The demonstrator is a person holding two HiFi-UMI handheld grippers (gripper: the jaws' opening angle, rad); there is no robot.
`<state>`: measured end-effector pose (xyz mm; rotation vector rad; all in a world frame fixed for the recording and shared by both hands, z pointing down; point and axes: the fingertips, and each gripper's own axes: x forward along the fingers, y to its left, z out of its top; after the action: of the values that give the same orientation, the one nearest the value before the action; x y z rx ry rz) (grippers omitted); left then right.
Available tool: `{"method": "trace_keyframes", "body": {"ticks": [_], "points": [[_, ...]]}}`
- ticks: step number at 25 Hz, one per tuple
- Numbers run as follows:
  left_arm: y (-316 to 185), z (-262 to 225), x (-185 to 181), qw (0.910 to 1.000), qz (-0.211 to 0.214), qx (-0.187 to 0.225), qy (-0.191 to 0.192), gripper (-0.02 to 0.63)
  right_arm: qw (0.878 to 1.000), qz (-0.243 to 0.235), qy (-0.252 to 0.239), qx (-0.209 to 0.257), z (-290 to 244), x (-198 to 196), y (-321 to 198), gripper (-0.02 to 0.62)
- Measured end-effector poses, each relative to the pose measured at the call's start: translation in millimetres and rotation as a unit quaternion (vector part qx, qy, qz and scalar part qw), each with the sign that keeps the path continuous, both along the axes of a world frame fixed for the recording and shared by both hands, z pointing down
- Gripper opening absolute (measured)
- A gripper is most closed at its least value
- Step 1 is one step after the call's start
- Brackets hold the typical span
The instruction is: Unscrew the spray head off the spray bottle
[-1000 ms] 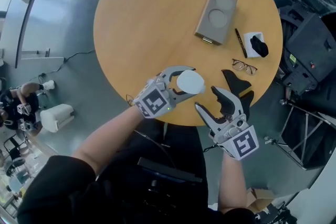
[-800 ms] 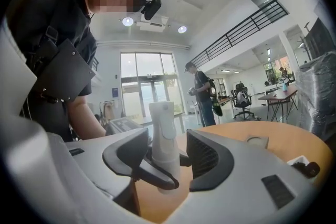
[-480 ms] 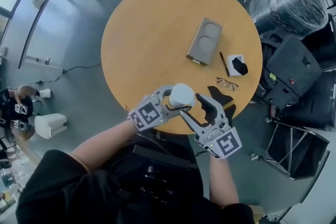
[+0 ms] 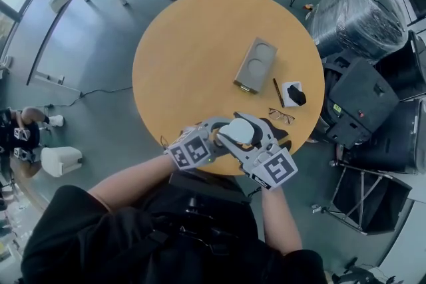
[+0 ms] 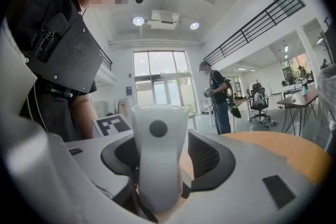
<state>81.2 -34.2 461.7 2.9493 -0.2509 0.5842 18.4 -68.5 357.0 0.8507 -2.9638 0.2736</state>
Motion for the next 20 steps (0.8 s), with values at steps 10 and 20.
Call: {"method": "trace_keyframes", "body": {"ticks": [10,20], "points": [[12,-34,-1,0.9944,0.082,-0.002,0.066,0.298,0.996,-0.080,-0.040,0.011,-29,-11,12,0.202],[18,-57,-6,0.9840,0.156,-0.014,0.084,0.293,0.985,-0.165,-0.042,0.002,-50,-22,19,0.202]]}}
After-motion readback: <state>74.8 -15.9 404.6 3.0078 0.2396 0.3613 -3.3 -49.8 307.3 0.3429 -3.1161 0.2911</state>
